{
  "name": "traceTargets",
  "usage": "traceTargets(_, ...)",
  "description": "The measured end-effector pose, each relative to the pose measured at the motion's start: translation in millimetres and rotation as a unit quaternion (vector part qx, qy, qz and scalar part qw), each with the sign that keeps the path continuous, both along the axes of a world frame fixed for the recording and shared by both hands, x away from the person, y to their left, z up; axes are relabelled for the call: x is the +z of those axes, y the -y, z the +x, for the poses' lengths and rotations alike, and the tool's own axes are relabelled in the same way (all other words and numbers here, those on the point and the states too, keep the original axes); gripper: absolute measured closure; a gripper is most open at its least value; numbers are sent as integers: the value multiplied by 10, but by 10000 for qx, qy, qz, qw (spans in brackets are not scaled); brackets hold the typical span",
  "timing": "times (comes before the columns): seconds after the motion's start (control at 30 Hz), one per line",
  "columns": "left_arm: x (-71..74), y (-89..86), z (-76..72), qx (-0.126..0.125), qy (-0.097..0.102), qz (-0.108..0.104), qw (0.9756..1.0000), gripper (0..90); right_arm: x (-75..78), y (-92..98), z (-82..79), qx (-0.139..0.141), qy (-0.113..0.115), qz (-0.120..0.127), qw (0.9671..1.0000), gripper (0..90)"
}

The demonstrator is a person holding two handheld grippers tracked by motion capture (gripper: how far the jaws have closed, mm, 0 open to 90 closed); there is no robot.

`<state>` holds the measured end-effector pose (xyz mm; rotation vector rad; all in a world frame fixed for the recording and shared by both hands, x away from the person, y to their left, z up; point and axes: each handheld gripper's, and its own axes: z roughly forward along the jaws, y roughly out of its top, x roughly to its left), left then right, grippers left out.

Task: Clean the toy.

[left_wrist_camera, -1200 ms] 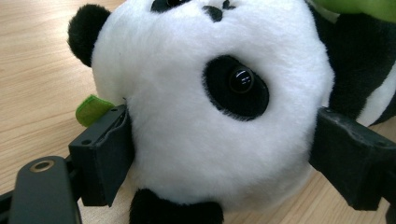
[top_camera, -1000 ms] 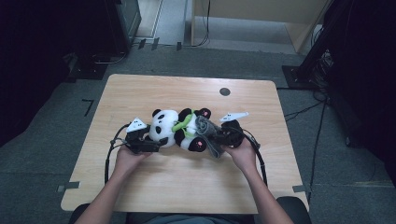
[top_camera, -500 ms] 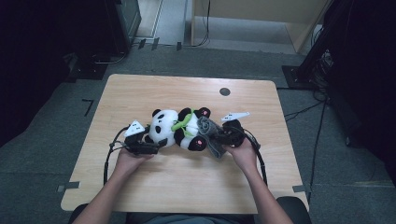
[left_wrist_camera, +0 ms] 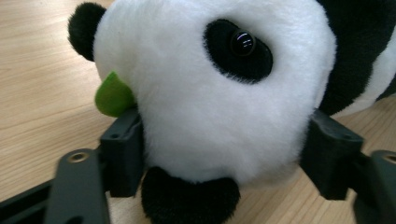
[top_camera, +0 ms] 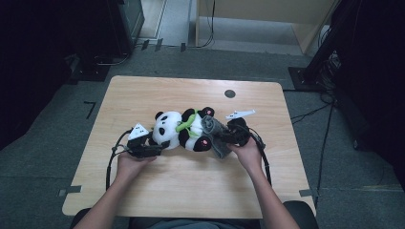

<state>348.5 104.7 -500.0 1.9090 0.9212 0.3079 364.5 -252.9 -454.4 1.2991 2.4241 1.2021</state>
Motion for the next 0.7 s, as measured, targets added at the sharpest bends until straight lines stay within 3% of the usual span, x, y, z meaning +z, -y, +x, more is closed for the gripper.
traceTargets(0.17,72,8,15,75,-117,-72,9999,349,301,-25,-63,82,354,196,9991,751)
traceTargets(0.27,95,24,1,120,-67,-99,9999,354,508,-103,-79,245,576,288,9976,750)
traceTargets(0.37,117,22,-11,121,-65,-96,9999,354,651,-255,-57,480,684,202,9963,749)
traceTargets(0.53,130,2,-2,98,-70,-102,9999,354,746,-579,44,832,754,17,9937,749)
traceTargets(0.7,127,-1,8,103,-107,-130,9998,355,721,-853,151,1064,685,-223,9917,745)
